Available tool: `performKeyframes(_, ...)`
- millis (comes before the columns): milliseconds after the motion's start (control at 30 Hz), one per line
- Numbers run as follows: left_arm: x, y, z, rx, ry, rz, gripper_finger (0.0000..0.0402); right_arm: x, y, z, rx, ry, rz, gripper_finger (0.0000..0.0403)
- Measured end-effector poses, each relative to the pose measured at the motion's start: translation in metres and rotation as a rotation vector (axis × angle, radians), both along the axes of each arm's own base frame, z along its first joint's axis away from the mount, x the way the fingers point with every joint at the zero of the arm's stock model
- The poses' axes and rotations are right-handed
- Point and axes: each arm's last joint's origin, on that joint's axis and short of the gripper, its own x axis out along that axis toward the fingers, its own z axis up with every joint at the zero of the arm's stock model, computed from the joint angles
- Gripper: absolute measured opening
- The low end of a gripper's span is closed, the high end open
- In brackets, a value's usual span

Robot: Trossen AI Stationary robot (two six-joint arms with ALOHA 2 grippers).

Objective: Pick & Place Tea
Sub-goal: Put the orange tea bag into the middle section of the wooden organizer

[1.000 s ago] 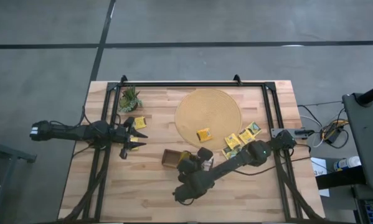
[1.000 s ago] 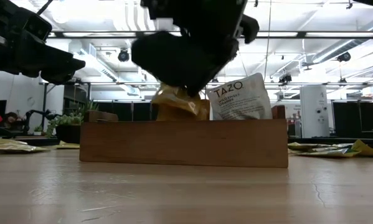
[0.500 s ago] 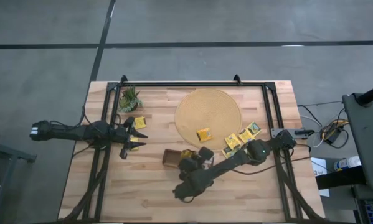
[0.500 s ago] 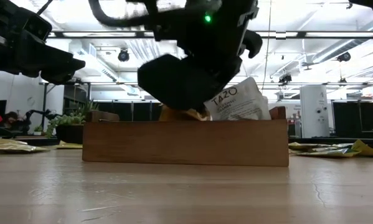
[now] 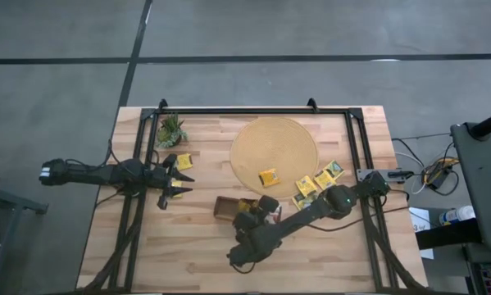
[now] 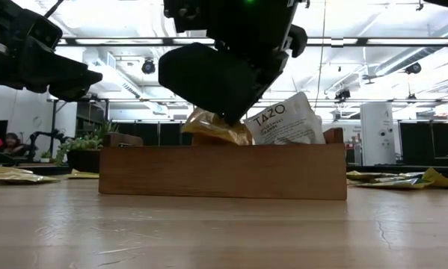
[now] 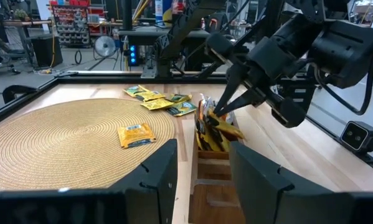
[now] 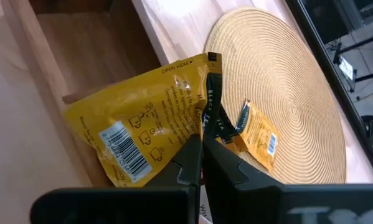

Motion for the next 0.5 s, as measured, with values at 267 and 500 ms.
performKeyframes(267,0.000,0.000,0.000,0.000,0.000,0.000,0.0139,-0.001,-0.005,-0.010,-0.014,0.025,-0.016,0.0008)
performKeyframes(500,0.000,0.000,0.000,0.000,0.000,0.000,0.0139,0.000,-0.014,-0.021,-0.016,0.021,-0.053,0.0009)
